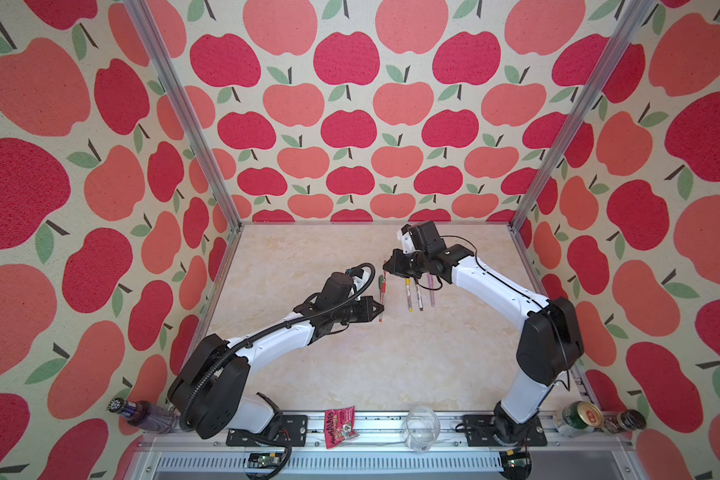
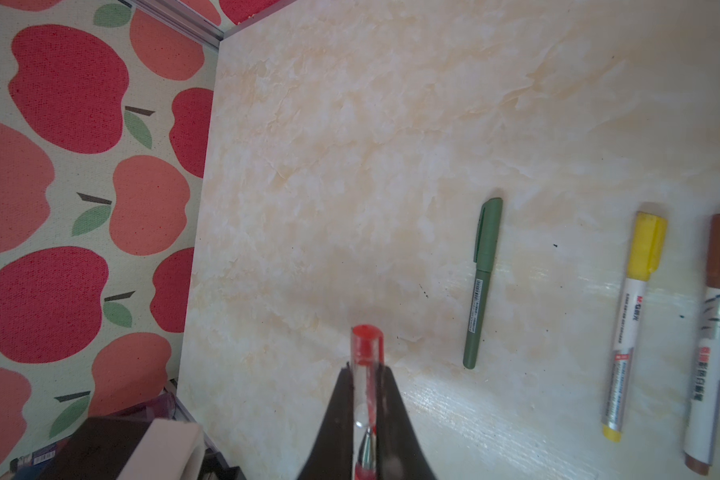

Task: Insert the pens into the pen caps
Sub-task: 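Lift the red cap with the right gripper above the held pen tip, then lower the red cap onto the pen tip and press it down with the right gripper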

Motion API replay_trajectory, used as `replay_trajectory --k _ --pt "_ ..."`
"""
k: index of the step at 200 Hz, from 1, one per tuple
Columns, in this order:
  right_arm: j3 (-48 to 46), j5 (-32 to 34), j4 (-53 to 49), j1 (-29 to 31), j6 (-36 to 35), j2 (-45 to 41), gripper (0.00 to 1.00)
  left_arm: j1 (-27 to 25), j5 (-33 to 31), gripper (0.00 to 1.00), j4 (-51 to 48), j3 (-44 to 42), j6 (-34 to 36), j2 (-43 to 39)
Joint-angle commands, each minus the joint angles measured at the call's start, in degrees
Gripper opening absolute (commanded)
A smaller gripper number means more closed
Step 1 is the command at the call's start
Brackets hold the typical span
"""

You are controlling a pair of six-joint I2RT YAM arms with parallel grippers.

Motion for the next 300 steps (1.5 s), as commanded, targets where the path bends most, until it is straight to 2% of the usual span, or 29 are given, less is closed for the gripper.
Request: replay_trajectory --k 1,147,300 --pt "-0.5 -1.1 -0.1 0.4 0.0 -1.7 0.08 -0.4 -0.9 0.08 1.0 1.7 -0.5 -0.5" --pt "-1.5 -0.4 -0.5 1.1 -0.2 -2.6 0.08 -0.3 -2.6 0.08 1.1 0.9 -0.5 -2.1" --pt "-4.7 0.9 -0.7 5.6 0.7 -5.5 0.07 0.6 -6.7 0.08 1.3 -1.0 -0.2 -5.5"
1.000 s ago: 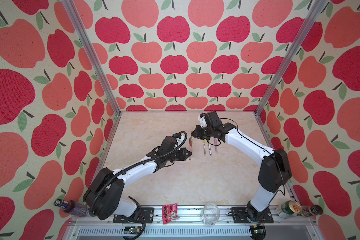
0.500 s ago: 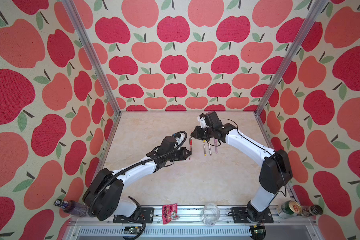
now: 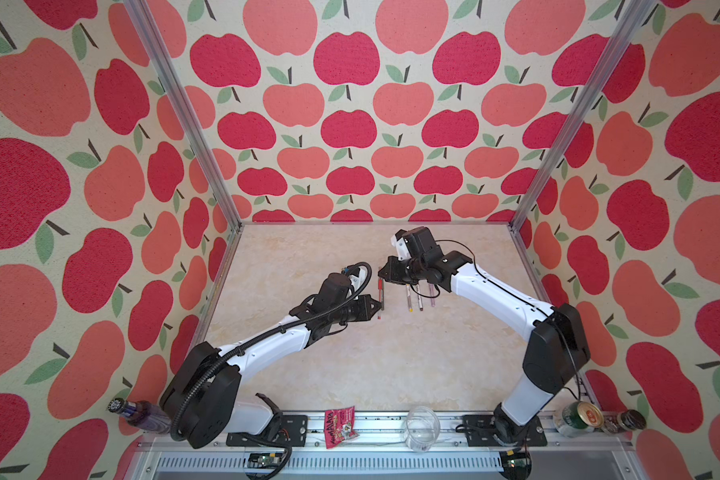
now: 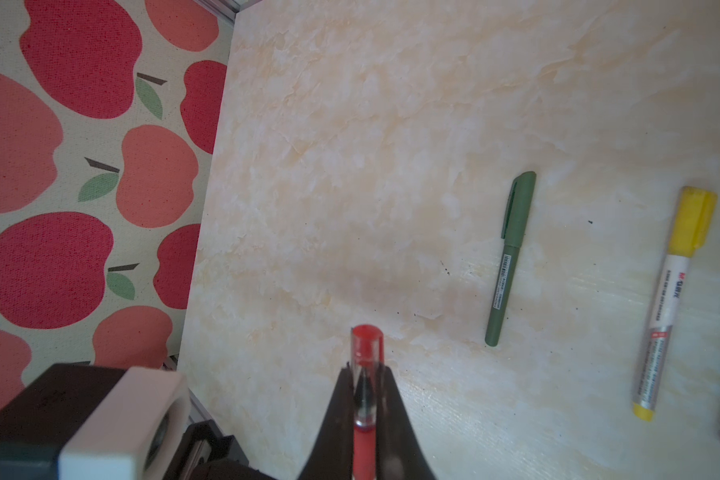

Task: Insert the pens into the pen caps
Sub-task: 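Lower the red cap onto the pen tip and press it down with the right gripper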

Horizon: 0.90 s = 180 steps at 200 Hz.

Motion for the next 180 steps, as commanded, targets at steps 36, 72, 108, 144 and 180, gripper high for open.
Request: replay_trajectory --k 36,72,108,144,180 --pt "-0.8 0.0 -1.5 1.6 0.2 -4.0 0.21 1.5 -1.3 0.07 -1.4 0.3 6.8 -4.0" --pt "2.2 1.7 -2.2 0.9 -1.9 -6.2 0.43 1.4 -1.8 0.07 -5.8 -1.1 12.5 -6.0" --pt "4.8 1.8 -3.4 0.6 -3.2 -7.0 0.49 0.8 -6.2 0.07 -9.6 -1.4 16.6 -7.3" --pt "6.9 2.3 -5.2 0.6 -2.4 -5.2 0.51 0.2 -9.3 0.07 -10.3 -0.9 18.5 -7.8" --pt "9.4 2.6 -7.2 0.7 -2.4 -2.4 0.51 -1.0 -10.6 0.07 -11.2 0.3 20.2 -7.5"
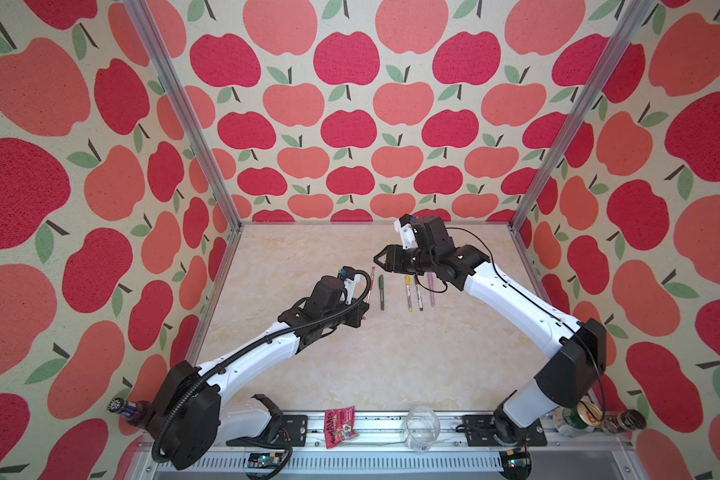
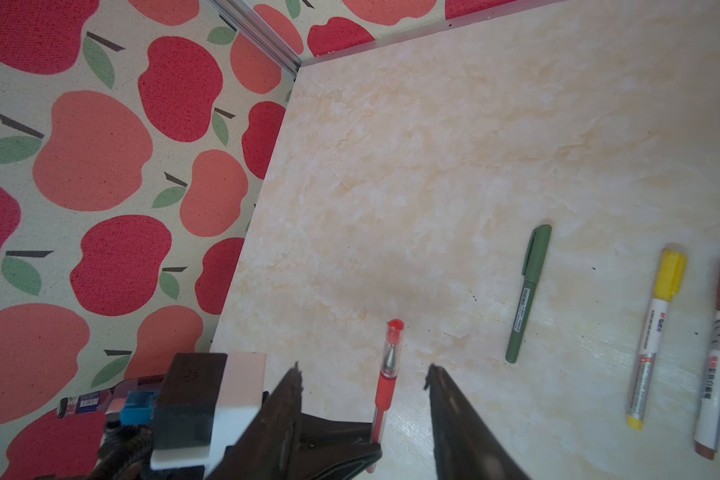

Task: Insert the pens into the pen caps
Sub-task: 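Lower the red cap onto the pen tip and press it down with the right gripper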

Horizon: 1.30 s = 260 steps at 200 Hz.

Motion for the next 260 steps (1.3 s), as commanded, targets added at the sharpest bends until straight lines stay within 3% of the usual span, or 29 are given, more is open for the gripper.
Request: replay_trajectory --k 1,89,207,260 --pt "3.0 0.8 -3.3 -0.1 -0.7 2.4 0.51 -0.9 -2.3 0.07 -1.8 1.1 2.9 -1.0" --pt "7.9 2.1 -8.6 1.4 -1.2 8.9 0.48 -1.7 -3.9 0.07 -1.7 1.8 3.5 -2.0" --pt "9.1 0.3 -9.0 2.4 -0.3 11.5 0.13 -1.9 -7.1 0.07 0.3 2.3 3.8 -2.4" --pt "9.1 -0.5 -9.3 2.9 0.3 12.0 0.02 -1.9 -10.5 0.07 3.5 2.4 4.1 -3.5"
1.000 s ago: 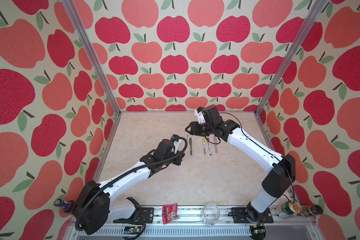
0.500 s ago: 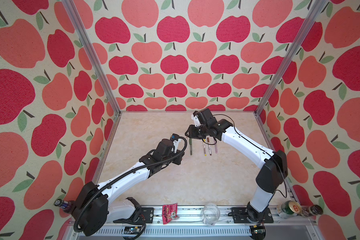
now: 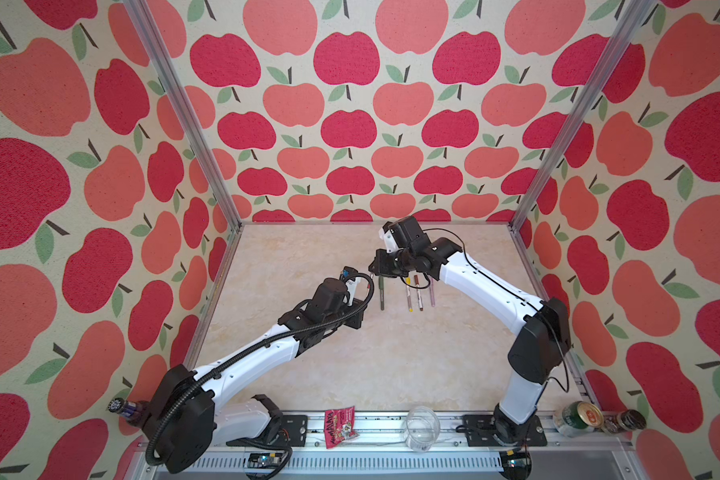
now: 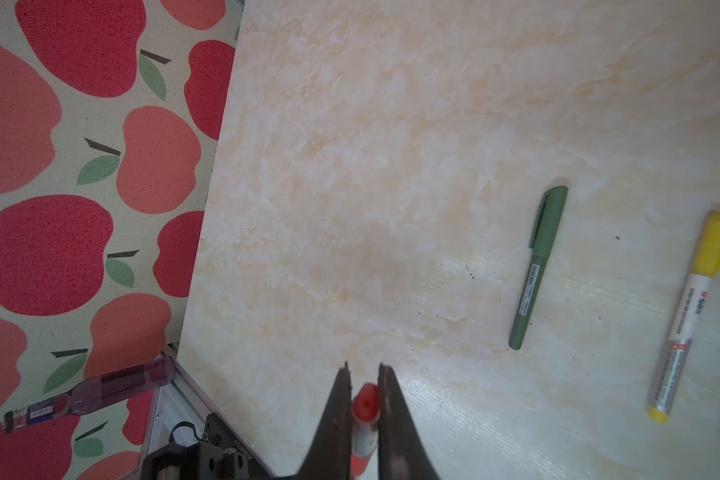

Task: Insert the pens into the pen caps
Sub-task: 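Lower the red cap onto the pen tip and press it down with the right gripper, then open the right gripper and pull it back from the capped red pen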

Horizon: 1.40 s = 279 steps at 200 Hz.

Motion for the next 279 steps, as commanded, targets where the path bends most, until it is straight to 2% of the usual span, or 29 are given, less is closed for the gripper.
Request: replay_trajectory --k 1,44,54,62,83,98,116,136,279 --pt "0.8 -0.7 -2.3 0.8 0.0 1.2 0.02 0.0 -3.6 0.07 4.6 1.9 1.6 -1.9" --pt "-0.6 -2.0 -2.2 1.5 1.0 1.5 0.0 0.2 -5.0 0.07 8.3 3.9 2.6 -1.8" --pt "-1.4 -2.4 -1.8 1.7 1.4 1.3 0.0 0.2 -5.0 0.0 8.9 4.6 3.0 -1.5" --pt "-2.0 -2.5 -1.5 1.9 1.7 1.2 0.0 0.4 -4.7 0.0 9.3 5.3 3.4 -1.1" --pt "-3.5 -3.2 -0.8 2.3 2.3 1.0 0.0 0.6 -3.8 0.1 10.4 6.6 4.3 -0.2" --pt "-4.7 -3.8 -0.2 2.6 3.0 0.9 0.0 0.7 -3.2 0.12 11.1 7.5 4.9 0.2" --pt "-5.9 -4.2 0.2 3.1 3.3 0.9 0.0 0.8 -3.0 0.1 11.4 8.5 5.5 0.5" --pt "-7.2 -4.6 0.7 3.6 3.8 0.7 0.0 1.1 -3.2 0.0 12.1 9.2 5.7 0.8" --pt "-17.6 -6.0 7.6 9.3 10.2 -0.4 0.0 5.0 -1.8 0.0 16.8 12.3 4.6 4.3"
